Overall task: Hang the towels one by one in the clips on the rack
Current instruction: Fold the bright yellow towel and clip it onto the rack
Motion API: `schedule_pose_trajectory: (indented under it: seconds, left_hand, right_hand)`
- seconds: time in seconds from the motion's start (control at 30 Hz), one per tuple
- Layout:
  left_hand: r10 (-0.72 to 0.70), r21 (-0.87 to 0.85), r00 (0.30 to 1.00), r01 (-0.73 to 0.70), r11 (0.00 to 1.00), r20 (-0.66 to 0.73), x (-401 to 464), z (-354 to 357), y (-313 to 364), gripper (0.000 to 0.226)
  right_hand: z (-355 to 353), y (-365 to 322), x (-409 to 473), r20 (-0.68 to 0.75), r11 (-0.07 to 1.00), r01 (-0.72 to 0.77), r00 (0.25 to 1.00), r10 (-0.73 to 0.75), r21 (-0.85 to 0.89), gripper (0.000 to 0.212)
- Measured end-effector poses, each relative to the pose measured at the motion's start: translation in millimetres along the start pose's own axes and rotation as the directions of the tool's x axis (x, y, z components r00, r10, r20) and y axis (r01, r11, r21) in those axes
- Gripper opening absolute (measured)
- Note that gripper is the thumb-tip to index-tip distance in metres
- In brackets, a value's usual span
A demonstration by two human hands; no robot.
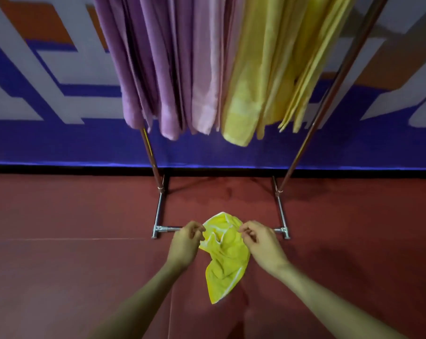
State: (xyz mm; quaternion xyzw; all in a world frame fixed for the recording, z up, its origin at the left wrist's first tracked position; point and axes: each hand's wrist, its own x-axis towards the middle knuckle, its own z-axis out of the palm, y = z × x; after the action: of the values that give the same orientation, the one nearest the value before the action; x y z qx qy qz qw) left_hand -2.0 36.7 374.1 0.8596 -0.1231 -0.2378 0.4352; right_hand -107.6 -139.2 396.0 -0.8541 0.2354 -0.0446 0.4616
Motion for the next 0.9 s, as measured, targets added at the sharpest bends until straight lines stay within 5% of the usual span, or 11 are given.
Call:
schedule_pose_trajectory:
  seconds: [0.13, 0.3, 0.53, 0.77, 0.9]
  left_hand:
    - [-0.138, 0.115, 0.986, 0.127, 0.985, 0.095, 43, 82, -150, 0.016]
    - [-0.234, 0.261, 0.963, 0.194, 0.946, 0.134, 91, 135, -249, 0.022]
    - [-0.421, 0.222, 0.896, 0.386, 0.895, 0.139, 115, 206, -273, 0.031]
    - [-0.554, 0.246, 0.816, 0.509, 0.825, 0.166, 100, 246, -304, 0.038]
    - [-0.593, 0.093, 0.789, 0.586, 0.805, 0.158, 109, 256, -318, 0.042]
  right_hand:
    - [87, 127, 16, 0.069, 0.997, -0.034, 0.997, 0.038, -0.065, 0.019]
    - [162, 232, 36, 0.055, 0.989, -0.118, 0.991, 0.123, -0.087, 0.019]
    - [208, 300, 51, -0.007, 0.955, -0.289, 0.957, 0.289, -0.07, 0.019]
    - [201, 334, 45, -0.009, 0.943, -0.298, 0.954, 0.3, -0.15, 0.022]
    - [194, 348, 46, -0.005, 0.923, -0.335, 0.94, 0.34, -0.191, 0.025]
